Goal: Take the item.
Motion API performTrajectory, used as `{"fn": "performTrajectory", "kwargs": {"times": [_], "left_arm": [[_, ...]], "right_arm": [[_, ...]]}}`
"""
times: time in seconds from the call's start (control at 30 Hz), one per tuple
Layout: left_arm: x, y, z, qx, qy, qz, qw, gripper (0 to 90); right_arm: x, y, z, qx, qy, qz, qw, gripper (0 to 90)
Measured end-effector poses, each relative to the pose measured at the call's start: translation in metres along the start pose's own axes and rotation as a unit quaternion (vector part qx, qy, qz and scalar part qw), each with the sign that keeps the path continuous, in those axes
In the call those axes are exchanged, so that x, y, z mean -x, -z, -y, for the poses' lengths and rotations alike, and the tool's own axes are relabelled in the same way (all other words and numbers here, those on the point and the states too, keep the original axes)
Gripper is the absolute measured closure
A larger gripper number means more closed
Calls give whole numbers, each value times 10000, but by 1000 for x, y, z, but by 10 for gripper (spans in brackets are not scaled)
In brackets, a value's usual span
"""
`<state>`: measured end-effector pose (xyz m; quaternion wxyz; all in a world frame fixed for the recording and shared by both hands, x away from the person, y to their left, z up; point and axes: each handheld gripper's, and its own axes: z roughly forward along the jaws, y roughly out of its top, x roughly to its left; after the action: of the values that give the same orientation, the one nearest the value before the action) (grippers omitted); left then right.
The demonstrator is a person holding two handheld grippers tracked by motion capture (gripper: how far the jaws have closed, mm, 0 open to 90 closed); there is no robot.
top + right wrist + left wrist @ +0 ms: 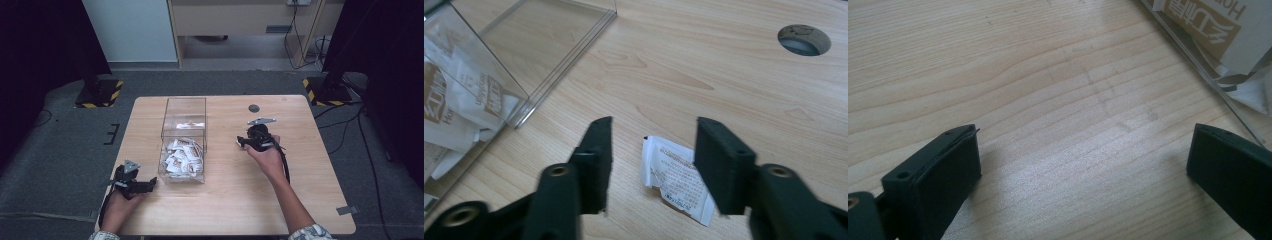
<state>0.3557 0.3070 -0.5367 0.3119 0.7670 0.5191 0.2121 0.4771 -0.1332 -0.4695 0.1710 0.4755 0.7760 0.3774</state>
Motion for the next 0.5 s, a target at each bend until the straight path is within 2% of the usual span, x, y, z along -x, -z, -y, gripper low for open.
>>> {"fn": "performTrajectory", "kwargs": {"times": [0.07, 0.1, 0.27, 0.5], "left_arm": [[0, 0, 0, 1, 1, -1, 10000, 0], [0, 0, 0, 0, 1, -1, 10000, 0], [0, 0, 0, 0, 1, -1, 10000, 0], [0, 0, 0, 0, 2, -2, 10000, 0]], "right_arm": [[-1, 4, -1, 79, 21, 44, 10000, 356], [-3, 10, 0, 146, 18, 56, 9999, 285], [-7, 24, 10, 239, 98, 127, 9996, 199], [-7, 36, 33, 257, 104, 137, 9995, 155]]}}
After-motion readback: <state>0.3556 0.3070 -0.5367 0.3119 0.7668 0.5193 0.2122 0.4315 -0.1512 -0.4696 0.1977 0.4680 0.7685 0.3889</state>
